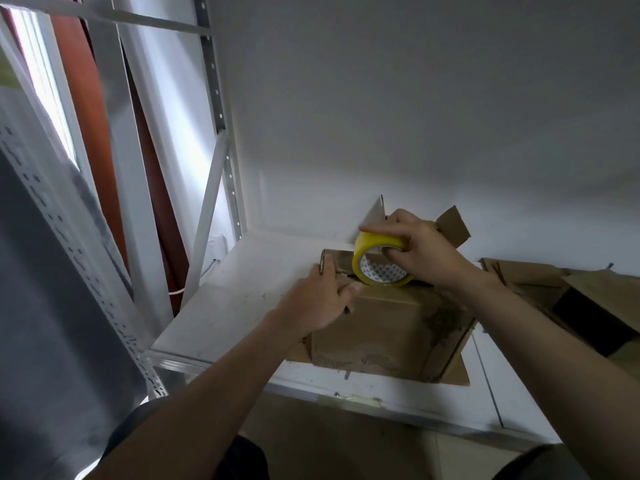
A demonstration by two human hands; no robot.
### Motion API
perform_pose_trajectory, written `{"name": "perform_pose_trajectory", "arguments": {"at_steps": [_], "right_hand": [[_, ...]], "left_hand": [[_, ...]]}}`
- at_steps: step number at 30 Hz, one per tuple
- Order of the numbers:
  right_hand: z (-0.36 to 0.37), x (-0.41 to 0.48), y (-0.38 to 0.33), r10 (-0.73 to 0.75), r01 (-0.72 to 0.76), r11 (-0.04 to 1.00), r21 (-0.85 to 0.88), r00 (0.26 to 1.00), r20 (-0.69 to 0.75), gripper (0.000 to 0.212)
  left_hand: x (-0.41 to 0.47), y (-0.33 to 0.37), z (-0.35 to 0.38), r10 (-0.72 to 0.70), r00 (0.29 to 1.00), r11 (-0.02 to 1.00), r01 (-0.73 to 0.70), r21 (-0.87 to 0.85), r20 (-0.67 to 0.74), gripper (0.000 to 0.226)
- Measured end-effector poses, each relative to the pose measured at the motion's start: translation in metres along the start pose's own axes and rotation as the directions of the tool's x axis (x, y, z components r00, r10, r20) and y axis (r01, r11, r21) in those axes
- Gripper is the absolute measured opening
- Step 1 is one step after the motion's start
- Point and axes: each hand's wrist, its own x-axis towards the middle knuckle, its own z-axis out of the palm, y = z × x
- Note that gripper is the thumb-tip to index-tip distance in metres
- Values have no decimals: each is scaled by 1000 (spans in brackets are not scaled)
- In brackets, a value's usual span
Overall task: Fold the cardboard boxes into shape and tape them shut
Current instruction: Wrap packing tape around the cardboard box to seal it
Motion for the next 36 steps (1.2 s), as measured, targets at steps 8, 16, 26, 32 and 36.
{"name": "perform_pose_trajectory", "arguments": {"at_steps": [8, 16, 26, 32, 36], "right_hand": [[3, -26, 24, 18, -6, 987, 163, 997, -72, 71], [-5, -21, 31, -4, 2, 999, 36, 998, 60, 71], [-54, -34, 51, 59, -47, 991, -125, 994, 95, 68], [-50, -56, 62, 121, -110, 982, 155, 990, -66, 64], [-19, -86, 74, 273, -124, 824, 553, 942, -195, 60]], "left_hand": [[-6, -6, 0, 28, 996, 942, 2, 336, -85, 95], [-3, -9, 2, -23, 1000, 984, 22, 176, 6, 84], [-4, -7, -7, -83, 993, 942, 52, 331, 80, 87], [-4, -11, -7, -43, 997, 961, 23, 276, 68, 94], [-2, -13, -6, -16, 999, 965, 5, 262, 38, 93]]}}
